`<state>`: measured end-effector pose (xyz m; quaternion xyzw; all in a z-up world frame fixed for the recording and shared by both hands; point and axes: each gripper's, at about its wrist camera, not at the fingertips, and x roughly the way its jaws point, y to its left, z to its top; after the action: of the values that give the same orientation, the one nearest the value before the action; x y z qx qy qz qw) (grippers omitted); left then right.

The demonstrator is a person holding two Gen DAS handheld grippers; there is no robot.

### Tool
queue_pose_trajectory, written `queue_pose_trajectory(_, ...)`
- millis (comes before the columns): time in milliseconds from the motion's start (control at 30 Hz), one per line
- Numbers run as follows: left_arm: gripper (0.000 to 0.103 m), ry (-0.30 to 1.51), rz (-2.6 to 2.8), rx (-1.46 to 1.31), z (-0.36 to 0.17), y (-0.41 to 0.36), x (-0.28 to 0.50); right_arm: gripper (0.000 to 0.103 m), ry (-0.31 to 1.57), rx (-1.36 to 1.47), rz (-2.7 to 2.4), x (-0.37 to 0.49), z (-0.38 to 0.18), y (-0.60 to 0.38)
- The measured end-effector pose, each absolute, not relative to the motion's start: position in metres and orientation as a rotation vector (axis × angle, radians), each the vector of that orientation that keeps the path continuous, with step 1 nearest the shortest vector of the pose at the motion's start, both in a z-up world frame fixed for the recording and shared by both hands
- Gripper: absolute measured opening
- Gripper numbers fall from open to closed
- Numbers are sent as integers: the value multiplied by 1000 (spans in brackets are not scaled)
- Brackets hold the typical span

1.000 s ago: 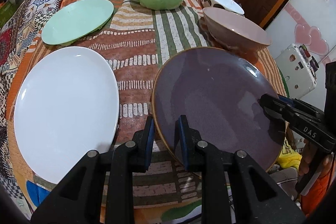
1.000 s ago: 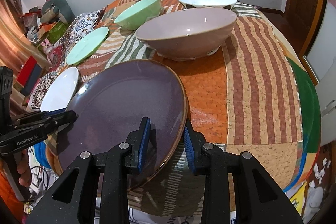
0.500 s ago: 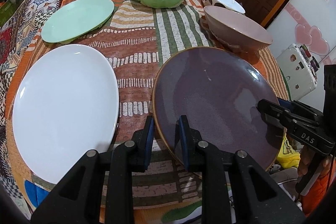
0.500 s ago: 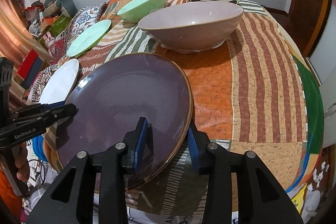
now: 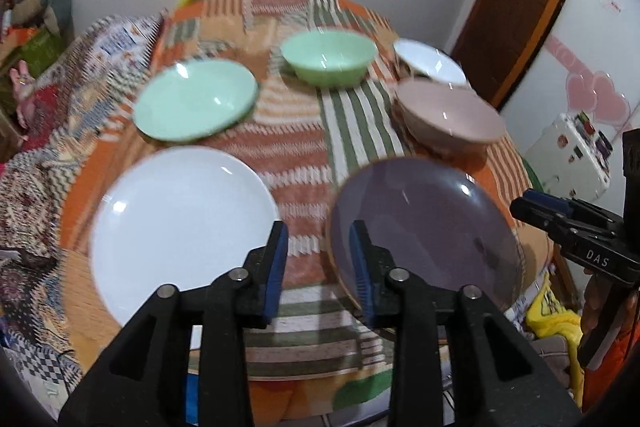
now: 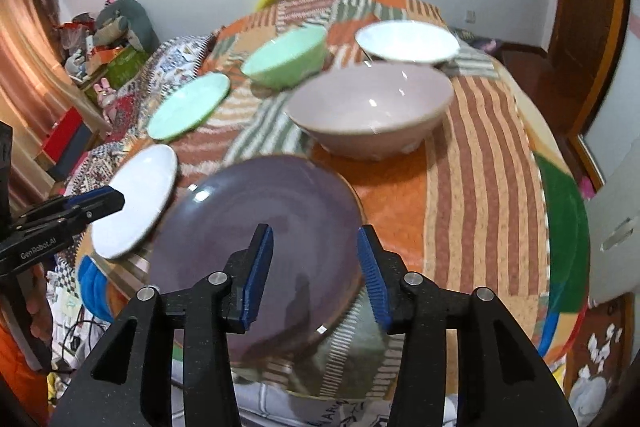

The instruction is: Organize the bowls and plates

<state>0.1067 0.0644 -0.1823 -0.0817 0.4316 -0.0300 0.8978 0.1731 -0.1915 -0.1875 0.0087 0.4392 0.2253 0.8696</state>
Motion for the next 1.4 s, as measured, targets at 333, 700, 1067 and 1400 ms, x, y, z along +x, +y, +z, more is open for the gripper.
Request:
queue_pose_trajectory(333, 50, 775, 81, -145, -148, 107, 78, 47, 805, -28, 579, 173, -153, -138)
queue_pose_trajectory(700, 61, 771, 223, -139, -162, 166, 59, 52, 793, -132, 700, 174, -156, -63)
queue_pose_trajectory(1067, 65, 849, 254, -239, -208, 216, 71, 52, 898, -166, 736, 192, -187, -16)
queue_pose_trajectory(1400, 65, 927, 275, -299, -252, 243, 87, 52, 1012, -203, 731, 209, -220, 9)
